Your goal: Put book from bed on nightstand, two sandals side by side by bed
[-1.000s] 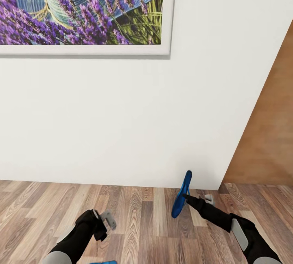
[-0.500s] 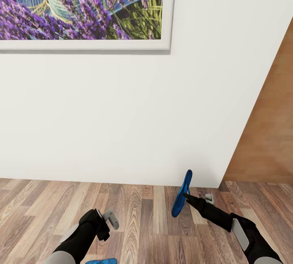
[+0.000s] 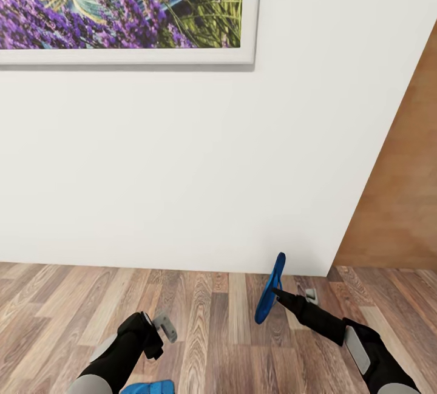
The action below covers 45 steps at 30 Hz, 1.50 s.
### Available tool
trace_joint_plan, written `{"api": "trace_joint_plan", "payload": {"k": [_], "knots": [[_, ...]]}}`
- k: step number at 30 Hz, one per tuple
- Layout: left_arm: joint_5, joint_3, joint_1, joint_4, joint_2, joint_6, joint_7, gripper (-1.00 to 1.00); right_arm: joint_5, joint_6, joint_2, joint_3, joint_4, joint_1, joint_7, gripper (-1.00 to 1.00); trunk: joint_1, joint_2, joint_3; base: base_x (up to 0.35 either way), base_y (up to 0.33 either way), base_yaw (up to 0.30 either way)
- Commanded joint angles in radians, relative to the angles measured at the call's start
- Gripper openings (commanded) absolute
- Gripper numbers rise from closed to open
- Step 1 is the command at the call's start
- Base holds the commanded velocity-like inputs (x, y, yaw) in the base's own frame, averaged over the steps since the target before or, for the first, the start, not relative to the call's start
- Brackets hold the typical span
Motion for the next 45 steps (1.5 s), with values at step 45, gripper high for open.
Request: {"api": "trace_joint_plan", "payload": {"k": [45], "knots": [[-0.034, 0.001, 0.000, -0.034, 0.125, -0.008, -0.012, 1.00, -0.006, 0.005, 0.000, -0.002, 0.000, -0.001, 0.002, -1.00, 0.101, -0.174, -0.157, 0.000, 0.000, 0.000]]}}
